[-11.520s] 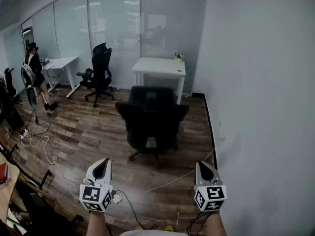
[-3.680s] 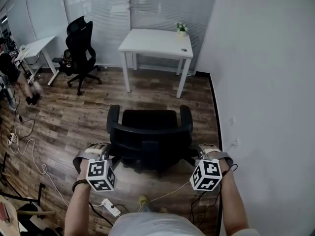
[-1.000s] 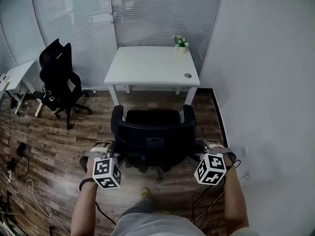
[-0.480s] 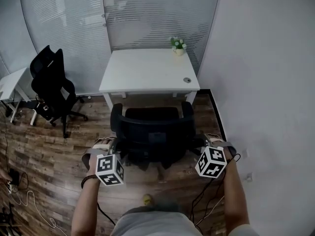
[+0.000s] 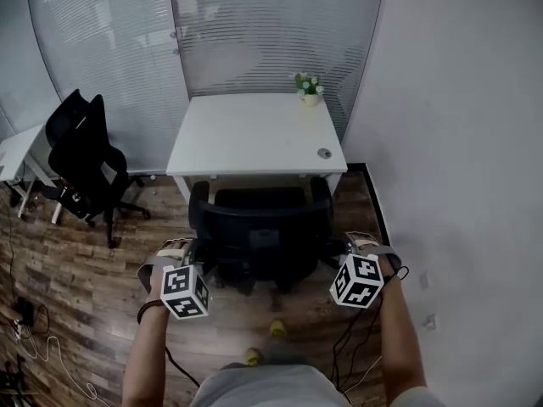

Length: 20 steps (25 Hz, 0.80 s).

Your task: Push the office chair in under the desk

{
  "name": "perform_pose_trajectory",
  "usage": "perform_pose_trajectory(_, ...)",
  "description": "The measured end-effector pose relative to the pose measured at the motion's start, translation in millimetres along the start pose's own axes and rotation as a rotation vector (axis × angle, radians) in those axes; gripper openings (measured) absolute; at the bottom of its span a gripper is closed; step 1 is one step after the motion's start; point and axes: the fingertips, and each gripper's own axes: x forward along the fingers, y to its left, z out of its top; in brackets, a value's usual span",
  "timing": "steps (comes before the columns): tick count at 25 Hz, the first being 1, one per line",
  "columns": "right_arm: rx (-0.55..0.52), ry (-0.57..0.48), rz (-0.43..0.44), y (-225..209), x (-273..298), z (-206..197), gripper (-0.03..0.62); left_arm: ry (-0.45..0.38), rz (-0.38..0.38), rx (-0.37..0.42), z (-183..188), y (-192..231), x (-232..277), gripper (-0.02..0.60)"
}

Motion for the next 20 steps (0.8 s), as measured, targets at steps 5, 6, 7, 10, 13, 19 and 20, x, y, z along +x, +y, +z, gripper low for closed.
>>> perform_pose_trajectory(5,-0.010,-0.019,0.008,-34,16,5,0.186,0.007,0.021,-0.015,-5,37,19,0.189)
perform_pose_trajectory(6,-0.016,-0.024,0.010,-36,18,8,0.185,0.015,0.010,-0.022,-9,41,21,0.194)
perform_pose_trajectory(7,-0.020,-0.027,0.008,-37,21,10,0.183,0.024,-0.005,-0.026,-12,44,23,0.196)
perform_pose_trajectory(10,-0.025,-0.037,-0.013,-41,25,11,0.184,0.033,-0.016,-0.020,-15,50,29,0.191)
perform_pose_trajectory(13,-0.039,-0.048,-0.009,-40,27,15,0.183,0.031,-0.001,-0.031,-18,52,30,0.206)
perform_pose_trajectory(19,-0.038,-0.049,-0.011,-41,28,14,0.183,0.028,0.016,-0.027,-19,54,32,0.210)
perform_pose_trajectory(20,-0.037,-0.048,-0.013,-41,28,14,0.184,0.027,0.019,-0.027,-18,55,33,0.212)
